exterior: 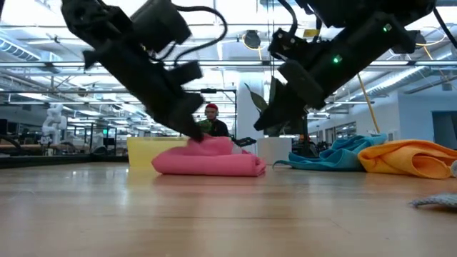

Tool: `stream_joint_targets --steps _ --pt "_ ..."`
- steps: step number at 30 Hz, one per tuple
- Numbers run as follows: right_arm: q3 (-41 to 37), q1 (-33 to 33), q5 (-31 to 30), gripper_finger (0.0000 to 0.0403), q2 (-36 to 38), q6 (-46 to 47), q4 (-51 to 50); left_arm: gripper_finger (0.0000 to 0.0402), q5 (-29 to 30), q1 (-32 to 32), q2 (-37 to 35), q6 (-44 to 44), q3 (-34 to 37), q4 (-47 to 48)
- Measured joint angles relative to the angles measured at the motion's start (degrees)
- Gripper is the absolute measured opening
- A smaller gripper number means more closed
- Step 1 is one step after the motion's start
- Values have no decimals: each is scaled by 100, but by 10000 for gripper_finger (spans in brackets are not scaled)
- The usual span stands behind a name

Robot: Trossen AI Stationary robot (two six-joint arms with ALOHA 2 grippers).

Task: Fold microfiber towels
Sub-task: Fold the pink microfiber cloth

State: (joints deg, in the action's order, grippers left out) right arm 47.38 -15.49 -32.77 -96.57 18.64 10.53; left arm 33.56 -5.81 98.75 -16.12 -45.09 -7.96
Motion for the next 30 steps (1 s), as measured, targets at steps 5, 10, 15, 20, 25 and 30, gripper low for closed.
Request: stream_joint_targets --steps 5,10,15,20,25,30 --pt "-253 40 -8 148 0 -37 562 26 -216 72 104 279 3 -155" --pt "-432 499 38 155 -26 -414 1071 26 -213 66 -74 377 17 55" --pt "-466 1322 1452 171 -107 -1183 1514 26 -247 -73 -201 453 21 108" --pt "-469 1867 2828 190 -278 -1859 1882 26 -114 -303 -363 555 18 80" --pt "-469 2088 3345 196 -437 -2424 1865 26 -26 -386 -482 659 15 42" --pt "-466 2112 3072 174 -574 -2588 1934 26 -4 -396 -482 691 10 48"
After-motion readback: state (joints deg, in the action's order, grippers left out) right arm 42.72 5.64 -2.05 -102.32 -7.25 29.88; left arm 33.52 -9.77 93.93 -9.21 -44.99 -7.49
